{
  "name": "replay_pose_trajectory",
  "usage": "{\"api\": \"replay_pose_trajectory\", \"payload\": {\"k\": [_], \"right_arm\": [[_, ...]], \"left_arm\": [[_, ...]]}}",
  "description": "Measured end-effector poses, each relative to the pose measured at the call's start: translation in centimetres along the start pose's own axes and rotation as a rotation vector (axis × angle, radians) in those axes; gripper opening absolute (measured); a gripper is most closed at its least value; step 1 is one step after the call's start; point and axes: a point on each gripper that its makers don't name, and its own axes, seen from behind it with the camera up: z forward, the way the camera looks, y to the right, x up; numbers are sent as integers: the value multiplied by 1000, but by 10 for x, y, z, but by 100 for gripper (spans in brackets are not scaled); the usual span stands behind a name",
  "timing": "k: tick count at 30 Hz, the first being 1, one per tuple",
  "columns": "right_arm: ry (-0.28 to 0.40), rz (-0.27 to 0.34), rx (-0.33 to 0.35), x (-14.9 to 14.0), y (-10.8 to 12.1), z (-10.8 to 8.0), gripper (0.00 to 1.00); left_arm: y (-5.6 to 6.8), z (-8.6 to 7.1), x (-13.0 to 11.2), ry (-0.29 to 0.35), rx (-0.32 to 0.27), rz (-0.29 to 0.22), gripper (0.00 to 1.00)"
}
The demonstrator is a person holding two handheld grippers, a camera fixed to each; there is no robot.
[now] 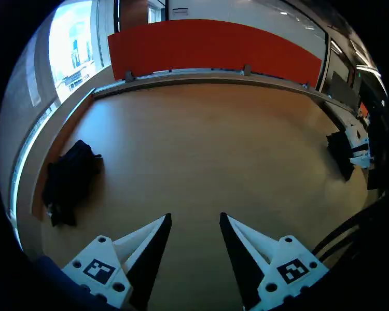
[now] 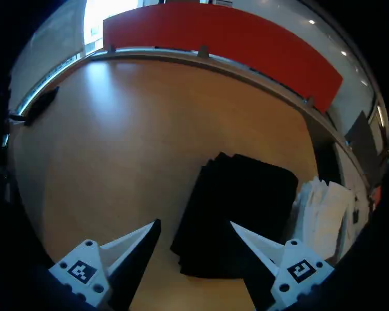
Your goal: Fold towel
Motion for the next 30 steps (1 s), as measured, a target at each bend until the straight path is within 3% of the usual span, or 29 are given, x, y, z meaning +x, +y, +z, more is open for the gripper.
{"api": "replay_pose_trajectory", "payload": {"k": [3,12,26,28,30], "right_arm": [[22,6,-25,6,1,-2,99],[232,69,-146,61,7,-25,100],[419,161,-192,111,-3,-57,100],[449,169,-203,119,-5,-62,100],[479,178,-213,128,-7,-66,100]], "left_arm": [[-2,0,3,7,1,-1,68],[-9,0,11,30,-3,-11,68],[-14,-1,35,99,-19,-25,68],[-15,-1,41,114,-22,-36,70],[-16,0,48,134,-26,-50,77]]}}
